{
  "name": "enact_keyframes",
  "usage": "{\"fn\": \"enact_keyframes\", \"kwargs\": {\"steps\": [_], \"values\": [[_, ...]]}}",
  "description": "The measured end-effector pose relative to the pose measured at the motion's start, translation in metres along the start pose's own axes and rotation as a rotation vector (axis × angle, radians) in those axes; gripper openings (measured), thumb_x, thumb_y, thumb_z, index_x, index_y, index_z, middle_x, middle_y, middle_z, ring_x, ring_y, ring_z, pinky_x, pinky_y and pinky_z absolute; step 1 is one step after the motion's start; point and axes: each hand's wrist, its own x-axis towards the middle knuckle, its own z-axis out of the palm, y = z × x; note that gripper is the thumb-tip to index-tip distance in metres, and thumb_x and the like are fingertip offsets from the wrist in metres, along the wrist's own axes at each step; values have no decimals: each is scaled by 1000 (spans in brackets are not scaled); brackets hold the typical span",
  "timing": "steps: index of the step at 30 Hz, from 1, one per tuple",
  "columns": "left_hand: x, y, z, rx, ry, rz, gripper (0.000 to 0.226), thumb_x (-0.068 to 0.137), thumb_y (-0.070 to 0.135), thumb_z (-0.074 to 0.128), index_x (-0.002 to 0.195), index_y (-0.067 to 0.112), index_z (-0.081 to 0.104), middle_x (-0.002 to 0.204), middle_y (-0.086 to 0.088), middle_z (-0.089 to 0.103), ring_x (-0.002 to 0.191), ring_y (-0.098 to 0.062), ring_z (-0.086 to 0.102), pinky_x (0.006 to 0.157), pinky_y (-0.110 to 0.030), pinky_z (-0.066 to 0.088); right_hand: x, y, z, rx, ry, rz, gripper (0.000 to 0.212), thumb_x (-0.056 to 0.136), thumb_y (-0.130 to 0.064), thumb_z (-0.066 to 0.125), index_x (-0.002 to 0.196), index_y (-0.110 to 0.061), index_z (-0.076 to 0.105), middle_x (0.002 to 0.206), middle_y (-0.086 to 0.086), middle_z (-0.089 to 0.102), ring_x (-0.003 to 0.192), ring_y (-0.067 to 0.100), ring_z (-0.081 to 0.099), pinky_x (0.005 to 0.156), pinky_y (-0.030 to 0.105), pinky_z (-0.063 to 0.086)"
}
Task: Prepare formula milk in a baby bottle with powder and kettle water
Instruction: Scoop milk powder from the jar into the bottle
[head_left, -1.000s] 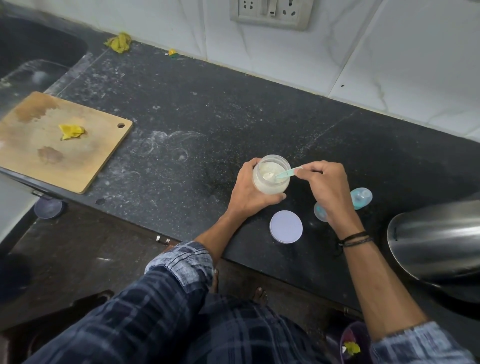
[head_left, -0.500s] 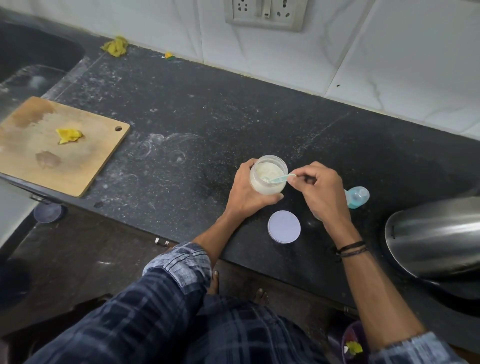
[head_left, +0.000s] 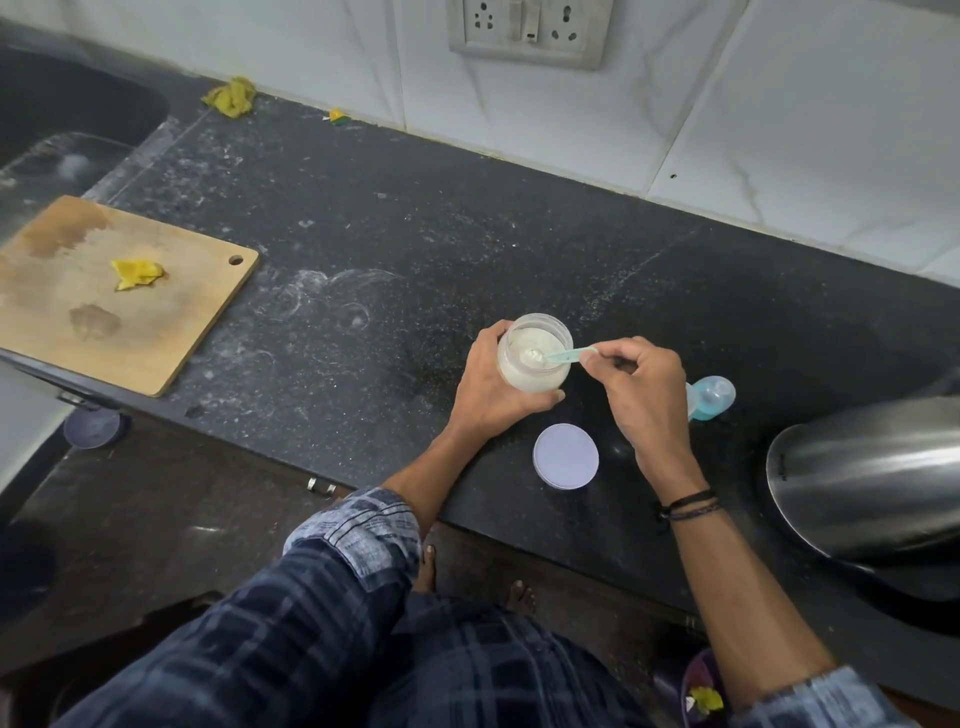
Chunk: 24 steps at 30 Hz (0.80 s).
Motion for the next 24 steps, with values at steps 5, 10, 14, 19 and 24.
{"fn": "enact_keyframes", "kwargs": {"steps": [5, 10, 14, 19, 24], "values": [[0, -2, 0, 3, 17, 5, 94, 49, 37, 99, 129, 27, 52, 125, 7, 59, 120, -18, 59, 99, -47, 52, -9, -1, -1, -13, 42, -108, 15, 91, -11, 76, 88, -25, 77, 80, -6, 63, 68, 3, 56, 67, 14, 45], [0, -2, 1, 9, 13, -2, 93, 49, 36, 99, 129, 25, 52, 125, 5, 60, 120, -19, 60, 99, -47, 52, -15, -3, 2, -50, 51, -119, 7, 93, -11, 75, 91, -16, 79, 81, -2, 62, 69, 3, 55, 67, 15, 45], [1, -1, 1, 7, 5, -3, 92, 50, 35, 99, 129, 23, 53, 125, 4, 61, 120, -20, 61, 99, -47, 53, -17, -2, 4, -58, 57, -115, 5, 93, -10, 74, 92, -12, 79, 81, -1, 63, 70, 9, 57, 68, 18, 46], [0, 0, 0, 7, 6, 8, 92, 49, 36, 99, 128, 24, 52, 124, 6, 60, 119, -20, 60, 99, -47, 52, -14, 1, 6, -3, 60, -30, 9, 93, -11, 75, 89, -19, 77, 84, -1, 69, 74, 10, 62, 71, 22, 50], [-1, 0, 0, 7, 18, 25, 90, 49, 39, 97, 125, 33, 49, 123, 11, 59, 118, -16, 59, 98, -47, 52, -8, -1, 6, 156, 45, 197, 23, 91, -16, 76, 78, -34, 74, 66, -14, 70, 63, -5, 58, 68, 21, 50]]}}
